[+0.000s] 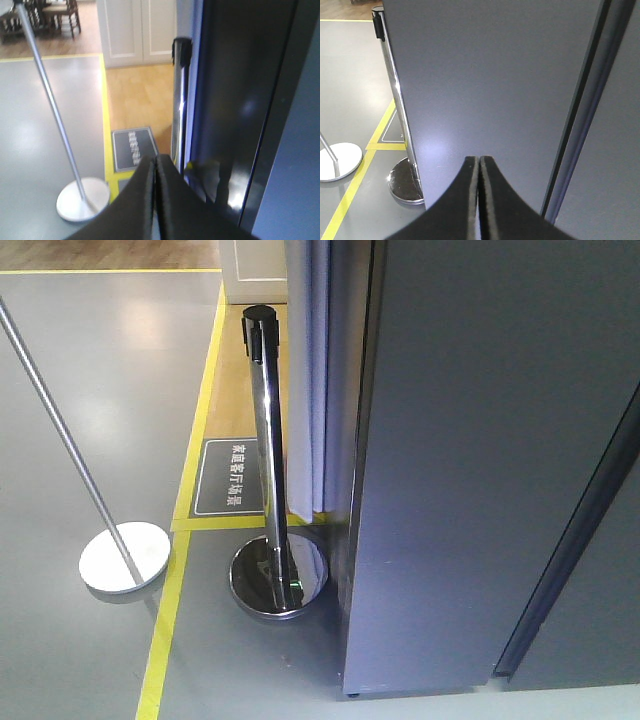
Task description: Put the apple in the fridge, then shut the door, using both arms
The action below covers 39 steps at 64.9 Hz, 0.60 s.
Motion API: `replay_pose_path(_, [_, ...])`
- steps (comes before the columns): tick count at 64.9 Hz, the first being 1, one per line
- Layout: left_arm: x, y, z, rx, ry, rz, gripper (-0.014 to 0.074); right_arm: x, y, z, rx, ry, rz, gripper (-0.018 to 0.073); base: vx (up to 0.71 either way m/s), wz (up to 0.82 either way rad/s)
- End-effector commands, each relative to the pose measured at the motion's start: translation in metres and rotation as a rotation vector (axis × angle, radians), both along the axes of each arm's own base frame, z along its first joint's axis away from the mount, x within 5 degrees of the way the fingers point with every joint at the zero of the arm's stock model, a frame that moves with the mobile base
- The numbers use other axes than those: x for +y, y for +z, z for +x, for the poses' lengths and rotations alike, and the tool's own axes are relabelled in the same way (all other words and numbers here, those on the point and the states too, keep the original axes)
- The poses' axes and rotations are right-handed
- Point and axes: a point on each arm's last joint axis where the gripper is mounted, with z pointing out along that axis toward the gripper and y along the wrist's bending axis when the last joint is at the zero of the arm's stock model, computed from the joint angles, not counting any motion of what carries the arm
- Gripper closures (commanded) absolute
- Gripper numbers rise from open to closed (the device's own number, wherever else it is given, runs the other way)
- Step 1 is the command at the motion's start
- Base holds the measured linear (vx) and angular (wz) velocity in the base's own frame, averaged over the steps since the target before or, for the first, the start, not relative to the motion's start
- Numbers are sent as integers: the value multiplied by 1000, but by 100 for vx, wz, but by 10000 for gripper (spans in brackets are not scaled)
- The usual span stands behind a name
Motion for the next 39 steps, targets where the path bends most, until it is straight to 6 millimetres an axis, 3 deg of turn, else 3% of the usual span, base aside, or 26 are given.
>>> replay_pose_path(1, [0,8,0,-37,-3,8,603,-1,13,2,-80,-9,-8,568,0,0])
replay_pose_path(39, [1,9,1,-55,-3,18,602,-1,13,2,-80,-9,-8,568,0,0])
